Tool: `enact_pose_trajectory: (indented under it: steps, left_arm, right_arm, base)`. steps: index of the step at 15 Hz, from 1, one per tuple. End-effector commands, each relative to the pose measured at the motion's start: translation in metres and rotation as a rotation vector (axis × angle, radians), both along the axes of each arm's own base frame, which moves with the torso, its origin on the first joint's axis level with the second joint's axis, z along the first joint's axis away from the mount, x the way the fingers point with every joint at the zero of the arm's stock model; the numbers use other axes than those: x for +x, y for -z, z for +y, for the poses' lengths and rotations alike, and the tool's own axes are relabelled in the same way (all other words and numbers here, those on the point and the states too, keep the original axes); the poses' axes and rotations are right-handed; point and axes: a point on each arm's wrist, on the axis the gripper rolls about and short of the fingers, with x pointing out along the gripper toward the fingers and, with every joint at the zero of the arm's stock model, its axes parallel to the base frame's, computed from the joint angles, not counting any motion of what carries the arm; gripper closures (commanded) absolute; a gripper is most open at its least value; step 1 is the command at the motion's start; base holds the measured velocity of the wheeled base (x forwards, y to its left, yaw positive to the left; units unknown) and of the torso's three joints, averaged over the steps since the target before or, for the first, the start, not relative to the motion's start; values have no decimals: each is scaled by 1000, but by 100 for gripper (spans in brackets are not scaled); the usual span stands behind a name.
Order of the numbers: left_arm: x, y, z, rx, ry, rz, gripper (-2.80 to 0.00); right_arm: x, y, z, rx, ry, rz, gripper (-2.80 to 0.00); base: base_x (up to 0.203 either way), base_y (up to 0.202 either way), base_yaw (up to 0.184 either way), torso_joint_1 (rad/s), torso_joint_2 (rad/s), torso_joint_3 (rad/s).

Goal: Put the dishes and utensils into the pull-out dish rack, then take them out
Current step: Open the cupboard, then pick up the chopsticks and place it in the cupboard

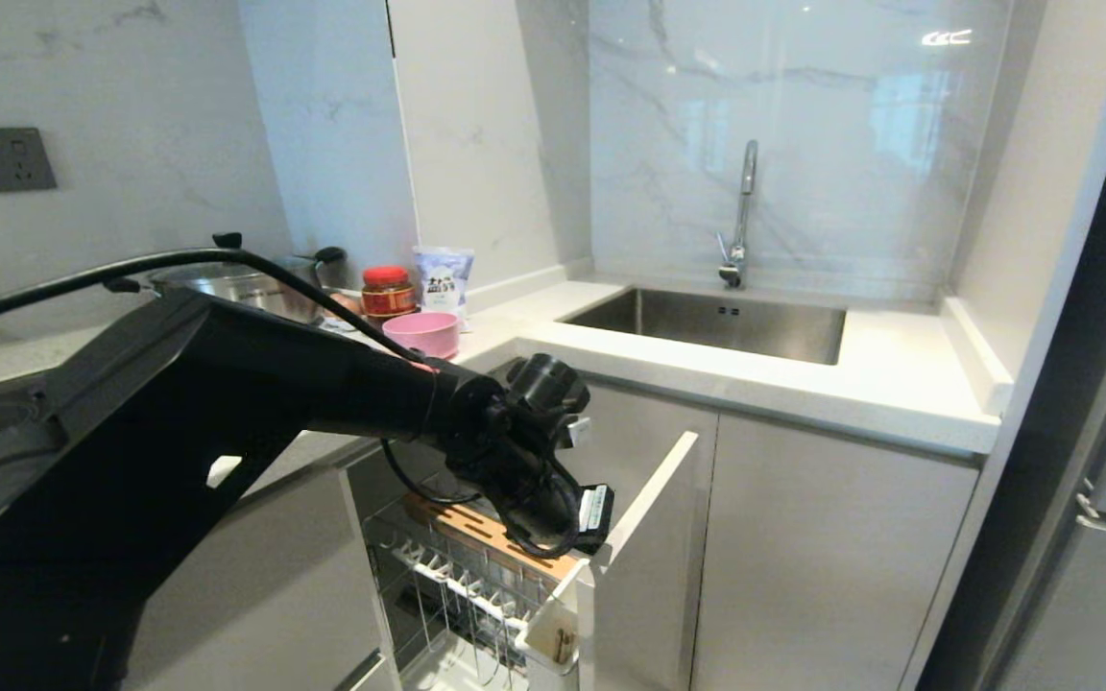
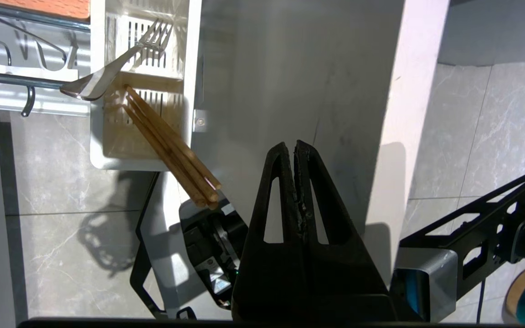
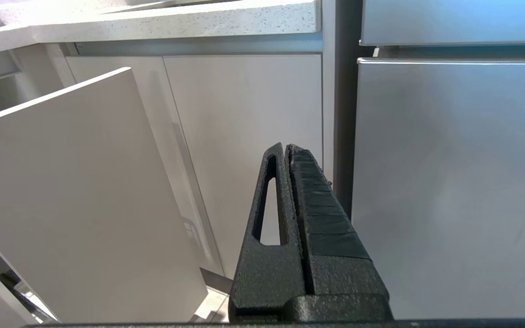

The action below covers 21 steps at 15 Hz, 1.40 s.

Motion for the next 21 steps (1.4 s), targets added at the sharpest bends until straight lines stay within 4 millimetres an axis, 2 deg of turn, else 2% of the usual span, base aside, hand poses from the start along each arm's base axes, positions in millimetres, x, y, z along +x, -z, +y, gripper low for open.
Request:
enact_pose_trajectory:
  steps: [1,7,9,12,15,17,19,21]
  left_arm:
    - [-3,2,-3,3,11,9,0]
    - [-3,-1,-2,2,7,2,0]
    - [-2,-13,5,-8,-10,-28,0]
    - [2,-41,25,1,-81,-129,0]
    - [4,-81,55,3,-173,-260,0]
    - [-7,-125,82,-27,-239,-390,0]
    - [-28,-170,110,-65,-292,-526,0]
    - [-65,-212,133,-112,-315,-659,0]
  right_arm:
    - [0,0,0,0,1,-4,0]
    - [0,0,0,0,1,-3,0]
    - [0,0,0,0,0,-4,0]
    - [0,0,0,0,0,-4,0]
    - [0,0,0,0,0,-4,0]
    - [0,0,0,0,0,-4,0]
    - [0,0,0,0,0,-3,0]
    - [0,0,0,0,0,-3,0]
  base:
    - [0,0,0,0,0,0]
    - [0,0,0,0,0,0]
    - [0,0,0,0,0,0]
    - [0,0,0,0,0,0]
    - [0,0,0,0,0,0]
    - [0,0,0,0,0,0]
    - [0,0,0,0,0,0]
    - [0,0,0,0,0,0]
